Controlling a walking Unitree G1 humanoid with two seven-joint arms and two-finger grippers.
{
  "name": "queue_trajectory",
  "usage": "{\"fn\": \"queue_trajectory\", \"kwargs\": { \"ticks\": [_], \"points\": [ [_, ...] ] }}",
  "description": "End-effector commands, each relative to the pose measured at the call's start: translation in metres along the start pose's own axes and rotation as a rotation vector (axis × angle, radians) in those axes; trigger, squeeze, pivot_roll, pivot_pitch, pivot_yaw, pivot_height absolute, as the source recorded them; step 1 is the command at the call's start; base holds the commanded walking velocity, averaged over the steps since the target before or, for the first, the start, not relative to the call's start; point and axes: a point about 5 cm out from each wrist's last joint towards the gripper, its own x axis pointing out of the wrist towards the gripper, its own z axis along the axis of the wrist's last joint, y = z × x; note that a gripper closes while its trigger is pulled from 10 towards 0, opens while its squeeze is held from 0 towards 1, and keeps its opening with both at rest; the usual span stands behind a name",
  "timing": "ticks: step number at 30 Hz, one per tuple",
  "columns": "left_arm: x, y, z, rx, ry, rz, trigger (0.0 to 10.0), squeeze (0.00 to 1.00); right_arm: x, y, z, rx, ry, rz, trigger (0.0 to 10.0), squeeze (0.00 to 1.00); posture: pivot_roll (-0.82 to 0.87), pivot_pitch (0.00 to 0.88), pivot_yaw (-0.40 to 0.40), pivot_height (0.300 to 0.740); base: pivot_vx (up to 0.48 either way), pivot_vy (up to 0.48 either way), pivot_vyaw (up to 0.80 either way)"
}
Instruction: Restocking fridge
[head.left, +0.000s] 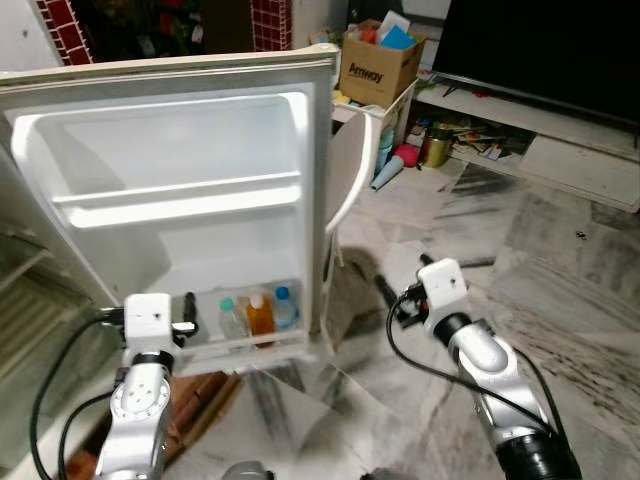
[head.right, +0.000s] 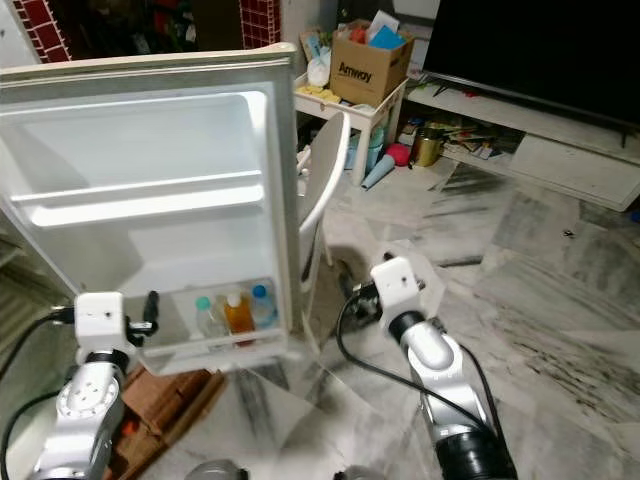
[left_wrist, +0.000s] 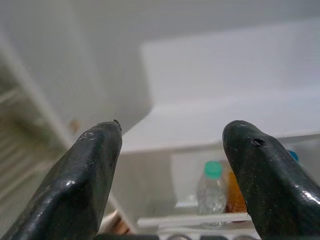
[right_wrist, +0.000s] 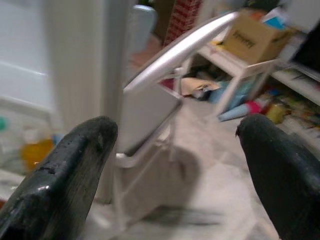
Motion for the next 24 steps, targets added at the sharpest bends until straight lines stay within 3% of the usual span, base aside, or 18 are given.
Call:
{"fn": "queue_trajectory", "kwargs": {
  "ticks": [1,3,8,11,18,24],
  "points": [
    [-0.001,0.008,0.002,-0.010,0.000,0.048,10.0,0.00,0.003,-0.002,0.004,0.113,-0.019,-0.022,10.0,0.00,0.14,0.029,0.027,0.740,0.000,-0.469,0.00],
    [-0.005,0.011,0.001,-0.024,0.007,0.064,10.0,0.00,0.002,-0.006,0.015,0.142,-0.102,-0.042,10.0,0.00,0.14,0.042,0.024,0.740,0.000,-0.471,0.00],
    [-0.013,0.000,-0.009,-0.017,0.028,0.014,10.0,0.00,0.005,-0.002,0.019,0.139,-0.123,-0.073,10.0,0.00,0.13,0.045,0.019,0.740,0.000,-0.478,0.00],
    [-0.011,-0.011,-0.007,-0.009,0.023,-0.036,10.0,0.00,0.008,0.004,0.025,0.138,-0.153,-0.060,10.0,0.00,0.12,0.040,0.014,0.740,0.000,-0.480,0.00],
    [-0.008,-0.010,-0.003,-0.017,0.012,-0.031,10.0,0.00,0.011,0.003,0.029,0.128,-0.183,-0.061,10.0,0.00,0.13,0.025,0.004,0.740,0.000,-0.480,0.00],
    [-0.008,-0.009,-0.002,-0.017,0.000,-0.021,10.0,0.00,0.014,0.004,0.030,0.131,-0.191,-0.062,10.0,0.00,0.13,0.020,-0.002,0.740,0.000,-0.480,0.78]
  ]
}}
